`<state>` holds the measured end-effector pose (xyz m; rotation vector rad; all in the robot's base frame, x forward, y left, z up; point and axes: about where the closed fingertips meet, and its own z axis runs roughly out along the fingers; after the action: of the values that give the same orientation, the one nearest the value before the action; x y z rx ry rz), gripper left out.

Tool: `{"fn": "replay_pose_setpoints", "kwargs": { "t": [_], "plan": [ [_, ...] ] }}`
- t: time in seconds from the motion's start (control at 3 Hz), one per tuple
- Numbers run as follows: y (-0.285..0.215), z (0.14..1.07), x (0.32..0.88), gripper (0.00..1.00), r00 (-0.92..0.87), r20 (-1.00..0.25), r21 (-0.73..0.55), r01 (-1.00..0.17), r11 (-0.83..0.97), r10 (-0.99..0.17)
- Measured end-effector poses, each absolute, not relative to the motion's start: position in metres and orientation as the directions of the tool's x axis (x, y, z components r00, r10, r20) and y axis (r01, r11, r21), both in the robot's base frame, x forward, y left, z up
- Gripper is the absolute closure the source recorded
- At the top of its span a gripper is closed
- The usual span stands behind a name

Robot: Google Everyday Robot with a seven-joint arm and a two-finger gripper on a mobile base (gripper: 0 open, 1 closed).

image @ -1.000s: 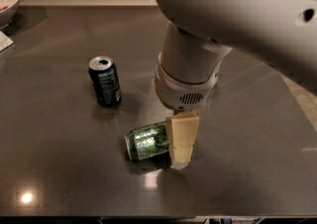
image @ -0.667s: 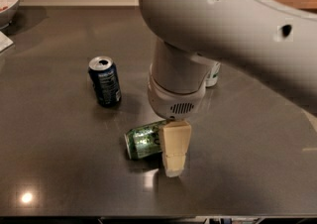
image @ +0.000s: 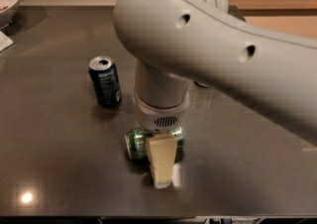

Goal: Place green can upright

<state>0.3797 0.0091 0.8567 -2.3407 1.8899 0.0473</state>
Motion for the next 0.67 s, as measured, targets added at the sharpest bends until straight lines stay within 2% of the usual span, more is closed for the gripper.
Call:
{"fn": "replay_pose_setpoints", "kwargs": {
  "t": [0.67],
  "plan": [
    [0.0205,0.8438,0.3760,0.00,0.227,-0.085,-0.062,-0.973,-0.222,-0.970]
  ]
}}
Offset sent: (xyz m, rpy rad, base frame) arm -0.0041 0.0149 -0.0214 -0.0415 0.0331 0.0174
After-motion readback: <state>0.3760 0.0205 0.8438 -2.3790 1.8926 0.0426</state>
